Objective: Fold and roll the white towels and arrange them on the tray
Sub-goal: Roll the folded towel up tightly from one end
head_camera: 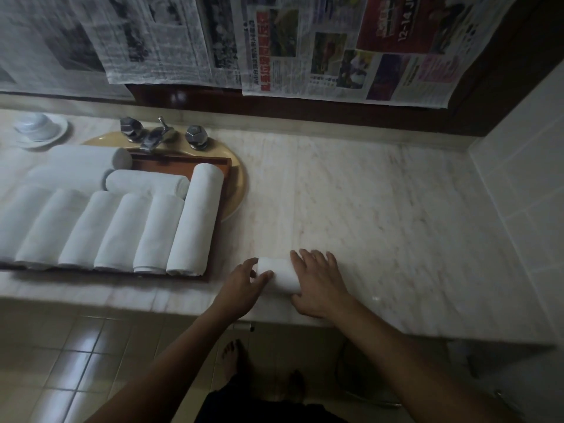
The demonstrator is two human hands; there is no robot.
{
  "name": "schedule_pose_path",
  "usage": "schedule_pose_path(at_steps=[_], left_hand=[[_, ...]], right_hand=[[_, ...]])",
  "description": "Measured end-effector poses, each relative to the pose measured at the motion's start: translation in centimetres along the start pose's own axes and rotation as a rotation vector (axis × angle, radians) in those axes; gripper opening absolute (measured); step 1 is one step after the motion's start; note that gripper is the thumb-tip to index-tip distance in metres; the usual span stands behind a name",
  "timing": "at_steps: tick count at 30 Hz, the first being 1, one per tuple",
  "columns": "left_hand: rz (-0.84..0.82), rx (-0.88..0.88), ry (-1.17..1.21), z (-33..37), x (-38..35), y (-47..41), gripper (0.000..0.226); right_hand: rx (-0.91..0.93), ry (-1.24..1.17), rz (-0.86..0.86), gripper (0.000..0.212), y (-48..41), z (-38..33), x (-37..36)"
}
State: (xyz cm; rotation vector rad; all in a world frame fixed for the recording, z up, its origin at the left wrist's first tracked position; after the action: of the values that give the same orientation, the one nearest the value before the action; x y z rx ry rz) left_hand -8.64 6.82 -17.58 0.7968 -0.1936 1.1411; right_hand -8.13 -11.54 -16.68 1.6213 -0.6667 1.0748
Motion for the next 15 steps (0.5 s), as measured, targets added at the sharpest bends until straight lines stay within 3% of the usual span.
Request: schedule_pose_path(at_steps=[4,10,15], left_hand=[[-0.032,0.098,0.107,-1.2,-1.0,0.5,0.057],[-0.123,0.168,0.789,0.0,-3.3,0.8,0.043],[-0.13,0.153,0.976,1.0,-3.5,1.6,0.049]], right_hand=[[-0.004,0.028,-0.077,0.095,-1.9,0.6,0.6],[0.025,-0.048,-0.198,0.082,-3.3,1.7,1.4],[0.013,-0.216,-0.213,0.084,-0.9,1.2,0.4]])
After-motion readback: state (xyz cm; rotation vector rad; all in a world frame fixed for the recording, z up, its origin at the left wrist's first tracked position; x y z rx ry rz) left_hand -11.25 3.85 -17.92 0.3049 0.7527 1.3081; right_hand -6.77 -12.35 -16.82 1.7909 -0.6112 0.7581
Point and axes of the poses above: each hand's wrist, its own y-axis away from the middle knuckle, its own x-axis out of the back of the hand, z = x × y, the point moved 6 cm from there along -y, towards the middle knuckle, and after that the axes turned 9 degrees about -z, right-handed, at the moved point
